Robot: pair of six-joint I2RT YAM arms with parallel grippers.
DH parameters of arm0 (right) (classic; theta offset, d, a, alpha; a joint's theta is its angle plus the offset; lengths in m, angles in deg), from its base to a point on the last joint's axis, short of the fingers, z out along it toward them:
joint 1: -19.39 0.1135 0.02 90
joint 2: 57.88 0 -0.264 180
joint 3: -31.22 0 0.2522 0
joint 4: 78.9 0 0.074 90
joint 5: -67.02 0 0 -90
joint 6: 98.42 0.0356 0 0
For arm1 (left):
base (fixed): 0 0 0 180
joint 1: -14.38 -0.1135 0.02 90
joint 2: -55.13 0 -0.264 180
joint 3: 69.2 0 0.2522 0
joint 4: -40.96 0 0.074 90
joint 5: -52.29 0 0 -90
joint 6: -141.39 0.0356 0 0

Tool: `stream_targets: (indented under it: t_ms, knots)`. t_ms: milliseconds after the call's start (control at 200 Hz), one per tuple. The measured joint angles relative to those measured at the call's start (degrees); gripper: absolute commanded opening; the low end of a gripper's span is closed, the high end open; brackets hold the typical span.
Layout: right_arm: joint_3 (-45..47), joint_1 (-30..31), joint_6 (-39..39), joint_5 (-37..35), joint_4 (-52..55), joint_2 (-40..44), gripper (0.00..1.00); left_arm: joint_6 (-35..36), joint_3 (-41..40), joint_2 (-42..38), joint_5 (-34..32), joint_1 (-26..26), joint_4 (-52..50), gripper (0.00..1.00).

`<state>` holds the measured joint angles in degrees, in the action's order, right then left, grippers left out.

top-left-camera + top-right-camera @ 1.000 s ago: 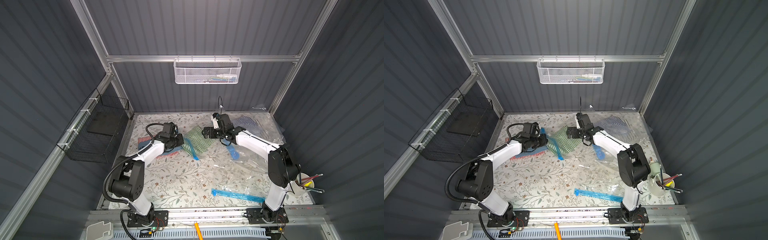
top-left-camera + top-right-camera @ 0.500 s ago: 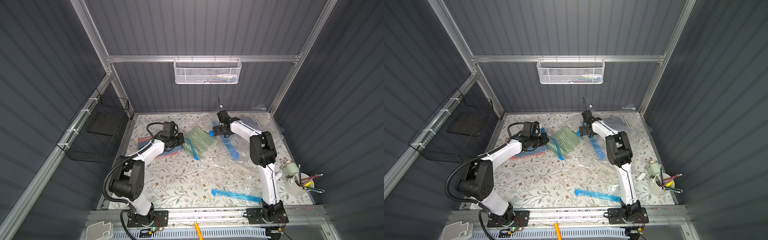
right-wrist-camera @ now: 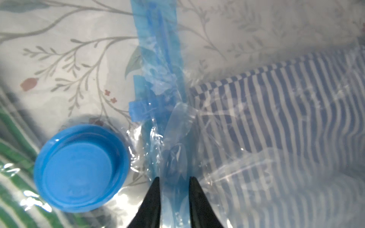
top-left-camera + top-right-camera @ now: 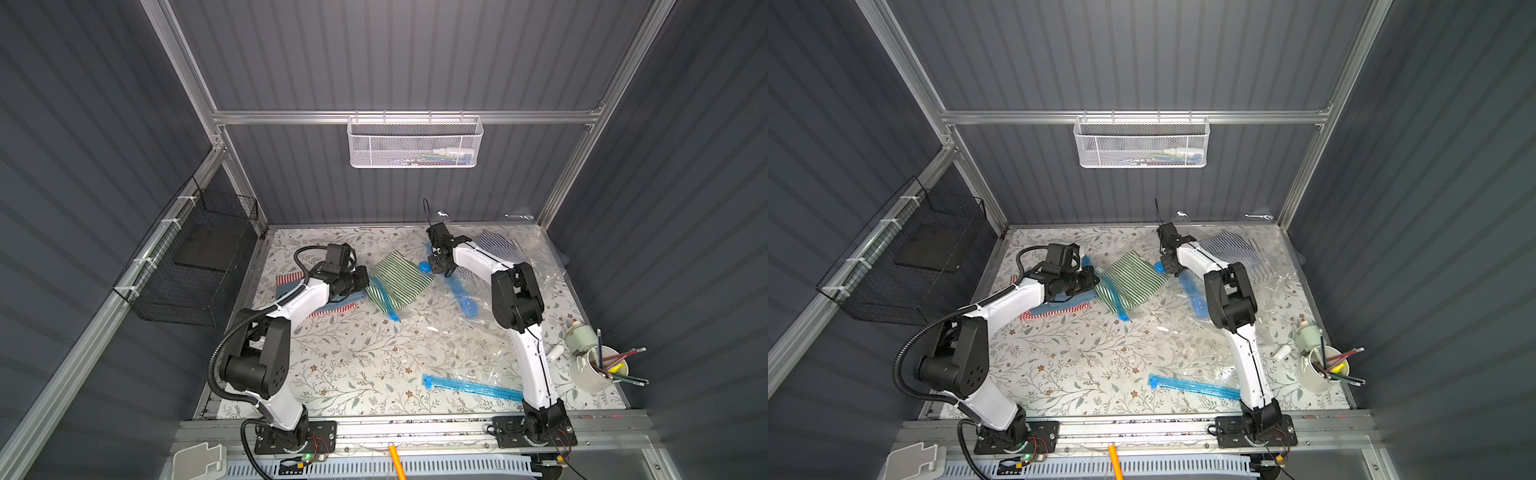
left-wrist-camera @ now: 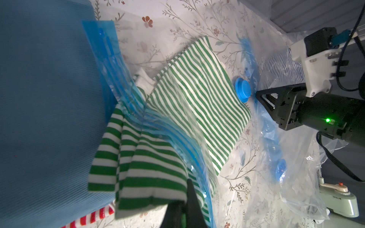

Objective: Take the tank top out of the vacuum bag
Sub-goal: Take out the tank top from the vacuum bag.

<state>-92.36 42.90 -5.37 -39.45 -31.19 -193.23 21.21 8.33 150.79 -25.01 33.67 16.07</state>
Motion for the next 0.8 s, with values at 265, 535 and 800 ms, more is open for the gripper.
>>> stream_targets:
  t_ms: [265,535,800]
  knots:
    - [9.8,-0.5,3.6,-3.6,-3.3,7.6,0.0,0.2,1.7,0.4,0.0,-2.0,-0.9,0.0]
    - [13.6,-2.7,7.0,-4.7,-6.3,11.0,0.01,2.8,7.6,3.6,-0.3,-5.9,-3.3,0.0]
    - [13.9,-3.2,8.7,-0.1,-5.9,11.0,0.71,7.5,16.6,8.2,-2.4,-6.8,-8.9,0.0]
